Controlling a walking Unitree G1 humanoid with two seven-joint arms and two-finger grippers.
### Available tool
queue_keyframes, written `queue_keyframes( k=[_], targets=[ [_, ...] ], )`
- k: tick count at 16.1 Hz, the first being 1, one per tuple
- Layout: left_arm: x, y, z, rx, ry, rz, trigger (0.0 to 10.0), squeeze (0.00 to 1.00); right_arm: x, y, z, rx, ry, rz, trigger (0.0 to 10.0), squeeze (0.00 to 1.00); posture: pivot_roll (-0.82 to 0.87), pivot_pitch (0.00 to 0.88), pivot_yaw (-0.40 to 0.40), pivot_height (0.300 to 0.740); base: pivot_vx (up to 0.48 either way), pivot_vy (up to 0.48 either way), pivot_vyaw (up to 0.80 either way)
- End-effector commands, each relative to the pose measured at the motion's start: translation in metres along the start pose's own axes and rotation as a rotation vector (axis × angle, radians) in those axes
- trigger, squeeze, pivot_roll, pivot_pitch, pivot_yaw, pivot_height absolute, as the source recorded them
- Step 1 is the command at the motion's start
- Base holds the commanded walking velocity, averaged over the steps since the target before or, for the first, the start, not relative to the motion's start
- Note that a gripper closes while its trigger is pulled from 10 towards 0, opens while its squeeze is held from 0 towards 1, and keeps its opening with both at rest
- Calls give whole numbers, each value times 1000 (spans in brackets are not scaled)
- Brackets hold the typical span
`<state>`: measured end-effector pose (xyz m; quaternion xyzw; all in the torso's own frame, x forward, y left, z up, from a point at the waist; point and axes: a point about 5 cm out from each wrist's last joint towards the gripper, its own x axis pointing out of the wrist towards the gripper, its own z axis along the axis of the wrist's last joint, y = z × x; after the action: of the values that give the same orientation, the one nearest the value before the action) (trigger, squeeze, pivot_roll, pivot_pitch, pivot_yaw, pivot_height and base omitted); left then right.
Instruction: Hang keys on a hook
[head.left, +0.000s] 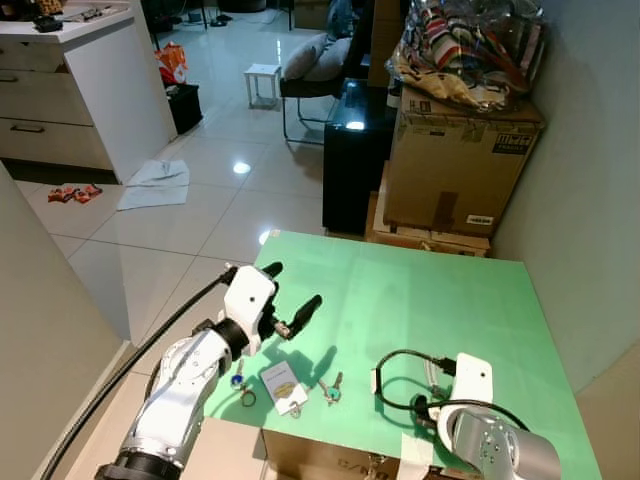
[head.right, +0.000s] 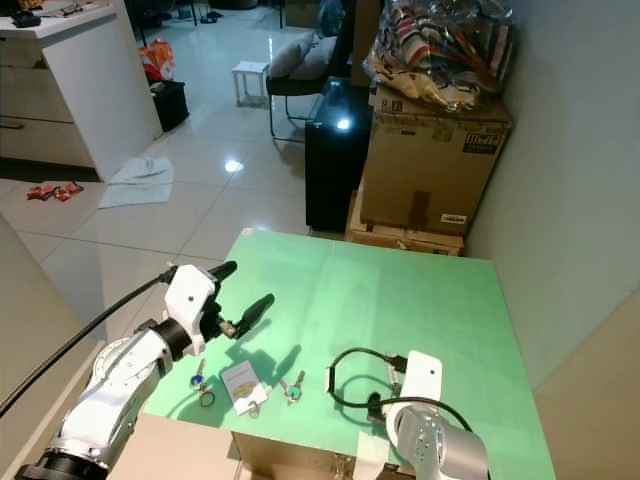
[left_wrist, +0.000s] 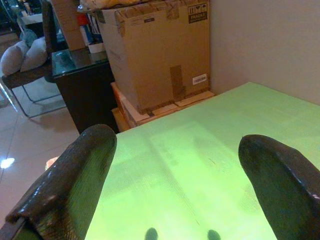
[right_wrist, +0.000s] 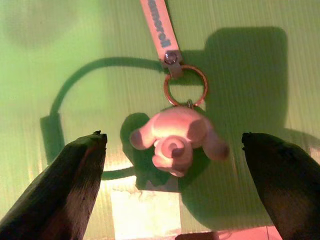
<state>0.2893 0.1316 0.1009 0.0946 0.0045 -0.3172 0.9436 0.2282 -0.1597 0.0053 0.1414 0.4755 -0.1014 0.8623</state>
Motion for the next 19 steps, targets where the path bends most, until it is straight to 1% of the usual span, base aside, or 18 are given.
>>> queue_keyframes(
  k=[1, 3, 5, 6, 7, 8, 9, 10, 15, 19],
  targets=[
    [0, 0, 1, 14, -3, 4, 10000, 0, 3, -3, -3, 14, 28, -5, 10000, 43, -74, 0, 7, 736, 0, 0, 0],
    [2, -1, 1, 13, -4, 8, 10000, 0, 9, -7, -5, 19, 49, -17, 10000, 43, -72, 0, 4, 736, 0, 0, 0],
    [3, -1, 1, 12, -5, 11, 10000, 0, 12, -11, -3, 22, 47, -29, 10000, 39, -73, 0, 3, 736, 0, 0, 0],
    [4, -1, 1, 11, -6, 15, 10000, 0, 15, -14, 0, 21, 36, -43, 4118, 43, -74, 0, 3, 736, 0, 0, 0],
    [5, -2, 1, 11, -8, 16, 10000, 0, 17, -17, 3, 14, 24, -55, 902, 39, -75, 0, 4, 736, 0, 0, 0],
    [5, -2, 1, 11, -8, 16, 10000, 0, 17, -18, 5, 5, 12, -63, 0, 43, -76, 0, 6, 736, 0, 0, 0],
    [6, -2, 2, 12, -11, 15, 10000, 0, 17, -19, 9, -6, -4, -69, 0, 43, -78, 0, 7, 736, 0, 0, 0],
    [6, -2, 2, 15, -10, 12, 10000, 0, 17, -19, 11, -35, -22, -73, 10000, 43, -81, 0, 8, 736, 0, 0, 0],
    [6, -2, 1, 21, -6, 6, 10000, 0, 20, -17, 3, -38, -13, -70, 10000, 43, -85, 0, 12, 736, 0, 0, 0],
    [8, -3, 1, 23, -5, 1, 10000, 0, 26, -20, 7, -53, -32, -86, 10000, 47, -88, 0, 18, 736, 0, 0, 0]
  ],
)
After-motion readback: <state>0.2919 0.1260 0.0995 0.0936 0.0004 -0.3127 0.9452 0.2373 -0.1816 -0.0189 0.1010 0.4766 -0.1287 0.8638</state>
